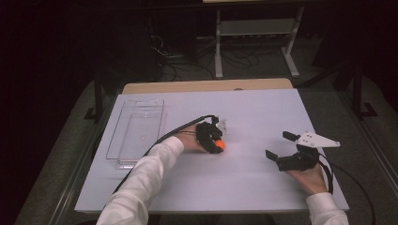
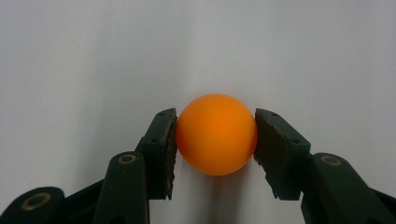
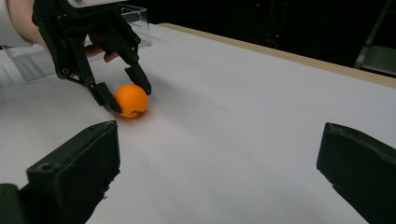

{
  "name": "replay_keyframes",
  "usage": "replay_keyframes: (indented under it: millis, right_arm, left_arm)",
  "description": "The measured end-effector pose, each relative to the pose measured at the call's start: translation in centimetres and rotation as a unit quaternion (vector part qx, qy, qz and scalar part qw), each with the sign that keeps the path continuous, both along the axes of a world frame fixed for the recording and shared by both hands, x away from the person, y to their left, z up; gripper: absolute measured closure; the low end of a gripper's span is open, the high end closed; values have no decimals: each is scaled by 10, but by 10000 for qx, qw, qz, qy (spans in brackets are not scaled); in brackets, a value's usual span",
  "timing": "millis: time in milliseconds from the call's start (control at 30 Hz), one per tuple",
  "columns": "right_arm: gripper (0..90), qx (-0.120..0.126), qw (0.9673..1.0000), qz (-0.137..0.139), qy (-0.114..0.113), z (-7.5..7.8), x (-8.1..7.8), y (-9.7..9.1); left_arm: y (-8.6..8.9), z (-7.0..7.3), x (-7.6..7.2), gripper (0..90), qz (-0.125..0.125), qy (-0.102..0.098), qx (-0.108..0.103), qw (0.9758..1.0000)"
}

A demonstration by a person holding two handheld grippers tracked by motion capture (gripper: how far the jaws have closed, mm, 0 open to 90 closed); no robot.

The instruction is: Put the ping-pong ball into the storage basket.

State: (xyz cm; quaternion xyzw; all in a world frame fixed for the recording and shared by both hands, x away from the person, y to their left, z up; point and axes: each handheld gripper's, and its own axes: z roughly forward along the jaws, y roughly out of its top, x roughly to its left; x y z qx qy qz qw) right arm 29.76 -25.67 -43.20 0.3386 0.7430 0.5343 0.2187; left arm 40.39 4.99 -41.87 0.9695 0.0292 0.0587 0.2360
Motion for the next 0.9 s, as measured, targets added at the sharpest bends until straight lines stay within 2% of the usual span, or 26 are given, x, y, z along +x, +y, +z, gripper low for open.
replay_keyframes:
  millis: [600, 900]
  right_arm:
    - [0, 11, 10000, 5, -8, 1, 0, 0]
    - [0, -9, 10000, 15, -5, 0, 0, 1]
  left_arm:
    - [9, 24, -3, 512, 26, -129, -3, 9999]
    - [19, 39, -4, 512, 64, -227, -6, 9997]
